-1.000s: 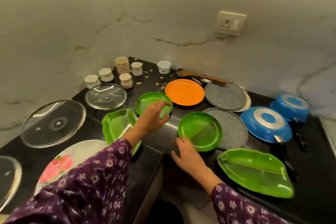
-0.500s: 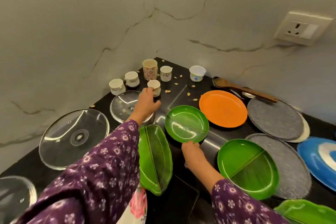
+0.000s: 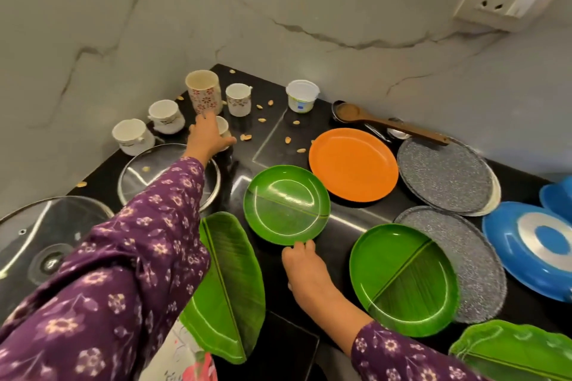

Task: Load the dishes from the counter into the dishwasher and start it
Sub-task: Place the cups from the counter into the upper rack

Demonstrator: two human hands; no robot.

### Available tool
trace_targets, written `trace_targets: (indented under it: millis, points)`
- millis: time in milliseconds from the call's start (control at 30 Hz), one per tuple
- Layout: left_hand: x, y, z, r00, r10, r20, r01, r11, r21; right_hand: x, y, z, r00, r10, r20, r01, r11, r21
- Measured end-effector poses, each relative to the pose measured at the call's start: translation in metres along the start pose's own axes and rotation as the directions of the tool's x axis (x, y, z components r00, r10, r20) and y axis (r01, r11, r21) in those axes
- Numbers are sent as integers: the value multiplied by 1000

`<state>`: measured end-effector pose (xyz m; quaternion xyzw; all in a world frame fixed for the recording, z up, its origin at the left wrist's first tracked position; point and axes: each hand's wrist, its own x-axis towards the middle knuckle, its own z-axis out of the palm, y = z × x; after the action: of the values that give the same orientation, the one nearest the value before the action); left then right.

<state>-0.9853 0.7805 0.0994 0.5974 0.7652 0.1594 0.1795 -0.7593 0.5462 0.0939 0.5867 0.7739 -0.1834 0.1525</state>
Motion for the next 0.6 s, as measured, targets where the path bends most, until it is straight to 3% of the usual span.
trace_targets:
  millis: [200, 333, 600]
  points:
    - [-5, 4, 2, 988, 17, -151, -23, 999, -39, -1, 2, -1, 1000, -3, -10, 3, 999, 34]
    - [-28, 26, -21, 957, 121, -263, -165, 974, -152, -4, 4, 2, 999, -7, -46, 10, 999, 51]
    - [-137, 94, -41, 908, 323, -268, -393, 877, -275, -15, 15, 5, 995, -53, -85, 65, 988, 138]
